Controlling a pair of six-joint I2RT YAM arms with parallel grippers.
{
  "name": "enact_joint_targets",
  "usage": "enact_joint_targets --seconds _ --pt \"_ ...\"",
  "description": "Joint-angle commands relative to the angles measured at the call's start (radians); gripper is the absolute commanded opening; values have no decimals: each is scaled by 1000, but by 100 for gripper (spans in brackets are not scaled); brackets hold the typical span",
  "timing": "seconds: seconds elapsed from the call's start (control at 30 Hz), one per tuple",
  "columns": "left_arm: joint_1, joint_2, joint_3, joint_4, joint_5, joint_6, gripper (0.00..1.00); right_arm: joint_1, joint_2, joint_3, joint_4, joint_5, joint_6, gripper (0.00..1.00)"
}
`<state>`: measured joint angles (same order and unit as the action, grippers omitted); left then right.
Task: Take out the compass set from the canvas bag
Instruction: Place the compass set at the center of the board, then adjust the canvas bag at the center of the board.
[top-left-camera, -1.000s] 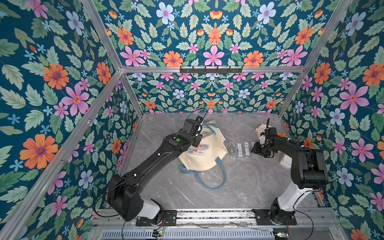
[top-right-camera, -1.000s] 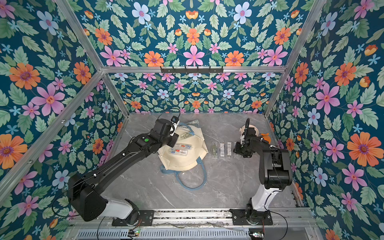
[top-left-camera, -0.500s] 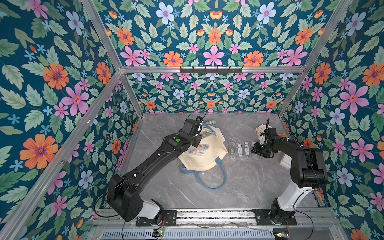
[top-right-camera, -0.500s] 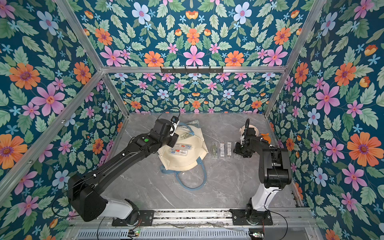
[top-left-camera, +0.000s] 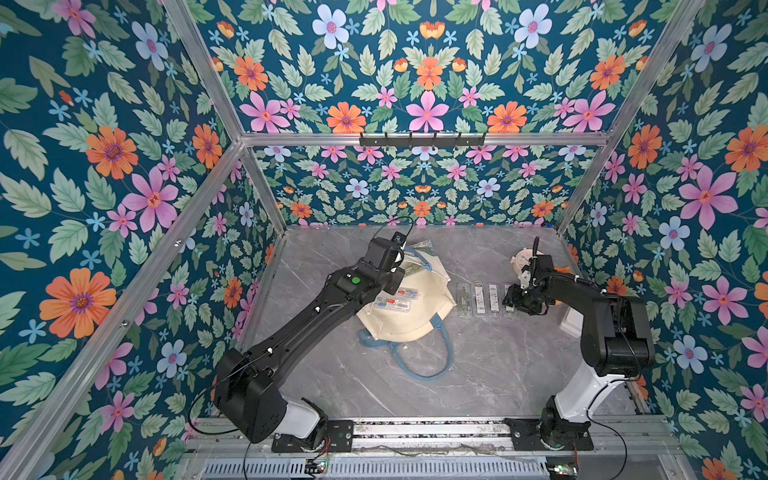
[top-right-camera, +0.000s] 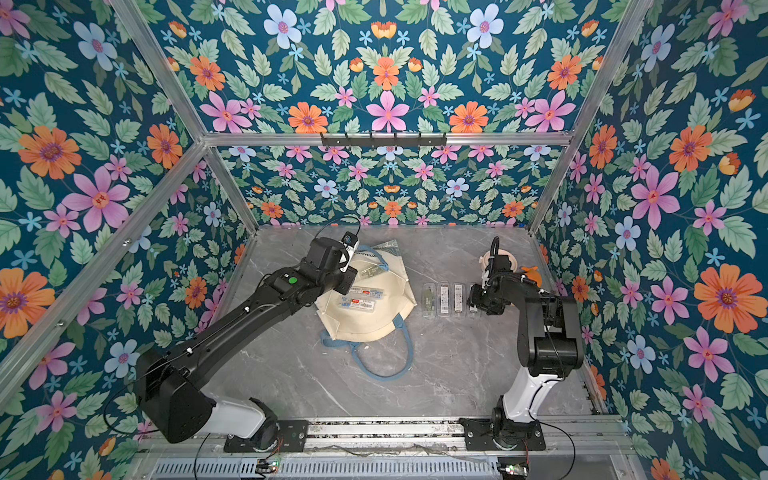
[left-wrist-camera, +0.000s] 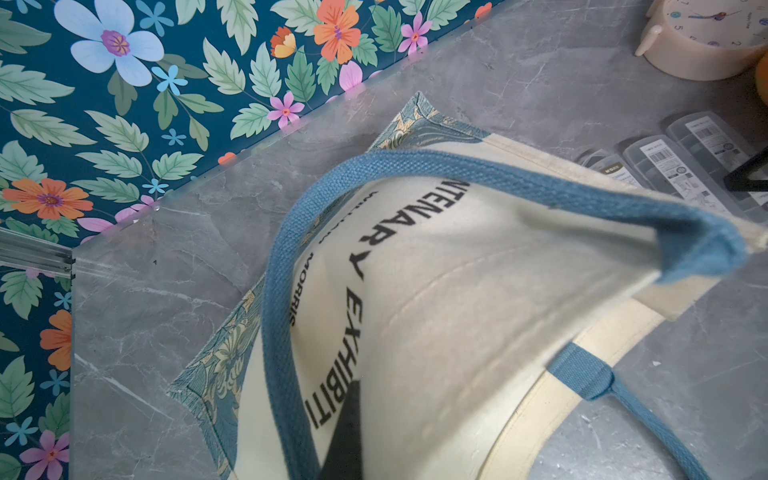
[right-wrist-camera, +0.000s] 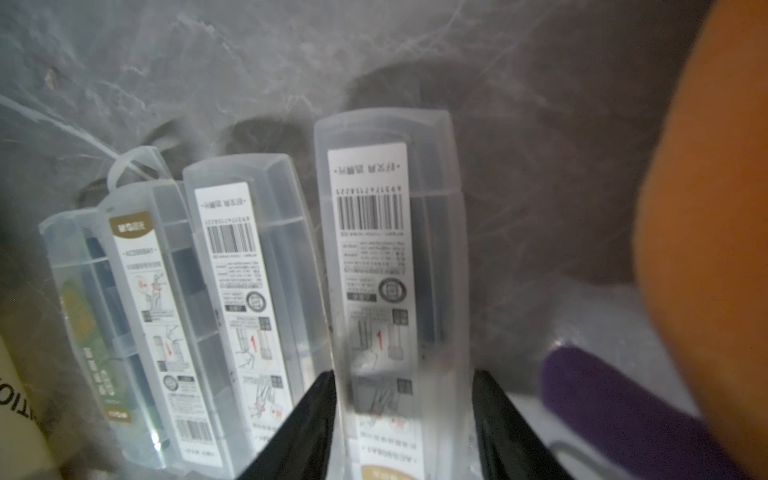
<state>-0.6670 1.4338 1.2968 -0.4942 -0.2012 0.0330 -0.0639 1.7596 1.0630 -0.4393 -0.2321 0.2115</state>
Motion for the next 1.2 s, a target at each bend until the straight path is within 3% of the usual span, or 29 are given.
enact_joint_targets --seconds 0.0,0.2,0.3,0.5,0.63,0.73,0.83,1.03,1.17 --pt "1 0 6 16 11 -2 0 -1 -20 3 -10 -15 6 54" --pt "0 0 8 16 10 -1 0 1 -77 8 -44 -17 5 54" --pt "0 -1 13 11 14 -1 0 34 -201 -11 -59 -47 9 53" --pt "0 -7 6 2 -1 -1 0 289 -483 -108 120 -34 -50 57" --pt "0 7 18 -12 -6 -4 0 487 -575 -118 259 -40 -199 60" --pt "1 8 27 -15 1 -6 0 576 -572 -101 328 -64 -266 63" --pt "-2 10 43 -28 14 -8 0 630 -514 -75 410 -1 -287 65" --pt "-8 -7 52 -46 17 -8 0 649 -323 53 472 37 -316 68" --pt "-8 -15 49 -46 20 -7 0 657 -216 138 455 28 -312 58"
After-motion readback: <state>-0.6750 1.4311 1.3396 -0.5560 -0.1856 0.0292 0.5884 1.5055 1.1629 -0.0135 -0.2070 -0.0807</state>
